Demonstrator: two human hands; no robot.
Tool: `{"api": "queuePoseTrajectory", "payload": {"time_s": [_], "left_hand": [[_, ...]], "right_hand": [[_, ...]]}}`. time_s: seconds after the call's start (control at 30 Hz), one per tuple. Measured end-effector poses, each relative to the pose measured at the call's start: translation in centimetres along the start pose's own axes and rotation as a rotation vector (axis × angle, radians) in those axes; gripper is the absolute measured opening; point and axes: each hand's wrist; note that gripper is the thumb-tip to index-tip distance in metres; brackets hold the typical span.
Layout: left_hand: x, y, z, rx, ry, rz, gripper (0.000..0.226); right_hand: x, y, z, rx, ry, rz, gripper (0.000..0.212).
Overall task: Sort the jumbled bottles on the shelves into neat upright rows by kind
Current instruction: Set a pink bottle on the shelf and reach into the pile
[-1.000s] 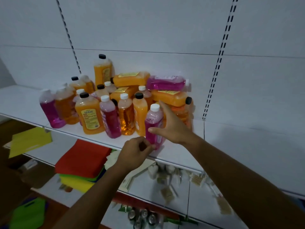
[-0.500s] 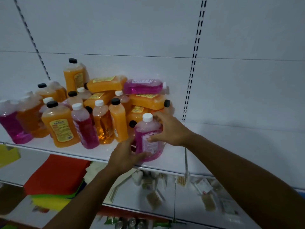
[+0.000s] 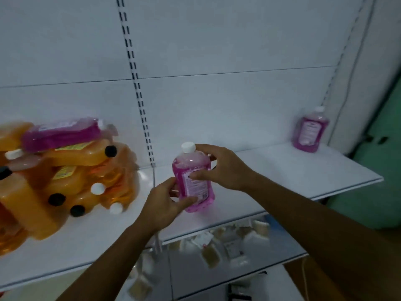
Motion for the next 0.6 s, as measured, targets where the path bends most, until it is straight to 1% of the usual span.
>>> {"api": "queuePoseTrajectory", "payload": {"time_s": [0.17,0.3,0.47,0.6], "left_hand": [[-3.7,6.0,9.9,0.114,-0.079,0.052,0.058],[-7.1,9.9,17.8,0.205,-0.17,0.101,0.058],[-10.9,14.7,26.2,0.284,-0.224,0.149,0.051],[-13.4,18.1,31.3,0.359,-0.233,0.16,0.052]], "right_hand": [[-6.5,-4.0,-7.7,-0.174,-0.105,0.149,0.07],[-11.2,-7.2,-13.4,-0.292,-0.193,0.228,0.07],[-16.4,-9.5,-19.5,-0.404,-0.249,0.31,0.071],[-20.2,-10.2,-23.8,-0.472,-0.289,0.359,0.07]]}}
Point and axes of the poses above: each hand's wrist, its own y-axis towards the middle knuckle, its own z-axis out of the palm, x = y × z, and after that the axes turned 4 degrees about -y, right-handed
